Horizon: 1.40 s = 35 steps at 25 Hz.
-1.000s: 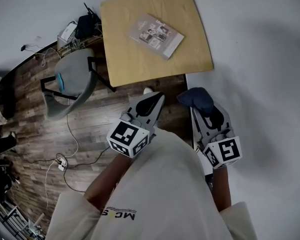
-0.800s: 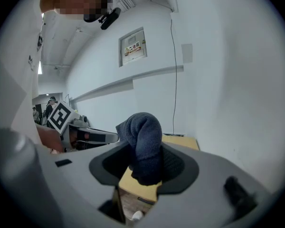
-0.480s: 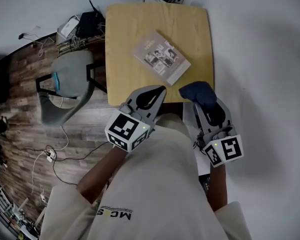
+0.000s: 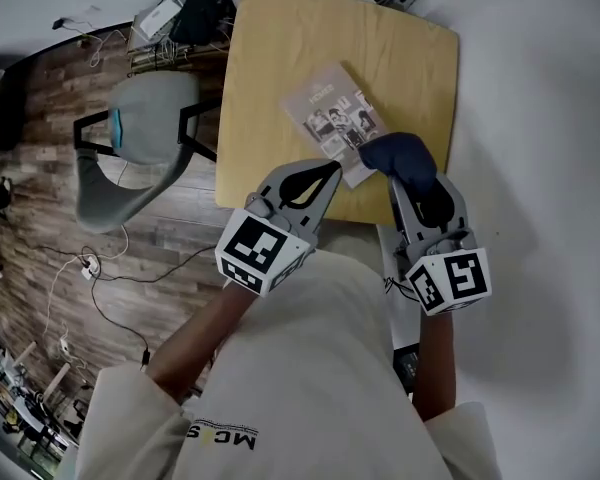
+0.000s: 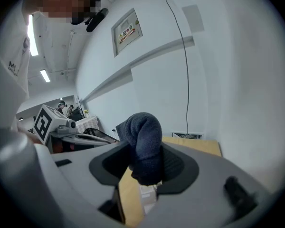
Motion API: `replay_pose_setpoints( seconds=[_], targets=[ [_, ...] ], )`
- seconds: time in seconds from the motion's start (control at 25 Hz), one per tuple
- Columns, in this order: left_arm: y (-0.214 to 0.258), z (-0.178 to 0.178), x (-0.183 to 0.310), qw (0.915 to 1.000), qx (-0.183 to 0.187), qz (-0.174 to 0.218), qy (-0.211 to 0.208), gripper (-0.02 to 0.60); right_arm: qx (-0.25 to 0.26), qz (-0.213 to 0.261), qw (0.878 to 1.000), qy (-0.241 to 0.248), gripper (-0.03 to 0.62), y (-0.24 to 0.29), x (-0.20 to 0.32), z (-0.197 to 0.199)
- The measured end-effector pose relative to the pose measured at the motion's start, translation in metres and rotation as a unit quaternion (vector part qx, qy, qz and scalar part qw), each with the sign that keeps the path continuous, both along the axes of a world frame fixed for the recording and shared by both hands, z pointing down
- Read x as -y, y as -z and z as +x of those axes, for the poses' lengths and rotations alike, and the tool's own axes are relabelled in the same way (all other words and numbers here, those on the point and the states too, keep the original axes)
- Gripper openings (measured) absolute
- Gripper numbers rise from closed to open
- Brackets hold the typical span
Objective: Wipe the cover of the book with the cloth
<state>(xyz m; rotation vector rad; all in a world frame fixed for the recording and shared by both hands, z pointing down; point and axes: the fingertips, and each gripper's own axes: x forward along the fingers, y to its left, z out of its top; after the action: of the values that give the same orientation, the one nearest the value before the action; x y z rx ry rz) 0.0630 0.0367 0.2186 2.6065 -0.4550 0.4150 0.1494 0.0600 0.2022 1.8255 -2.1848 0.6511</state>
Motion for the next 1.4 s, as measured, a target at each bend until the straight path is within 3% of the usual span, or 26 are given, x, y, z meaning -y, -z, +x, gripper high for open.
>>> replay_pose_setpoints(
  seconds=[0.44,0.92,1.4],
  targets=[
    [-0.074,0.020,0.051,0.9978,0.034,-0.019,0.054,0.009,-0.003,-0.044,0.997,0.058,0.173,-0.084,0.083,0.017],
    [-0.163,0.028,0.060,0.9919,0.105,-0.034,0.064,0.009,0.016,-0.084,0.993,0.076,0.173,-0.172,0.130,0.027],
    [-0.216,0.032,0.055,0.9865,0.129,-0.053,0.086,0.009,-0.017,-0.098,0.986,0.131,0.173,-0.221,0.163,0.020]
  ],
)
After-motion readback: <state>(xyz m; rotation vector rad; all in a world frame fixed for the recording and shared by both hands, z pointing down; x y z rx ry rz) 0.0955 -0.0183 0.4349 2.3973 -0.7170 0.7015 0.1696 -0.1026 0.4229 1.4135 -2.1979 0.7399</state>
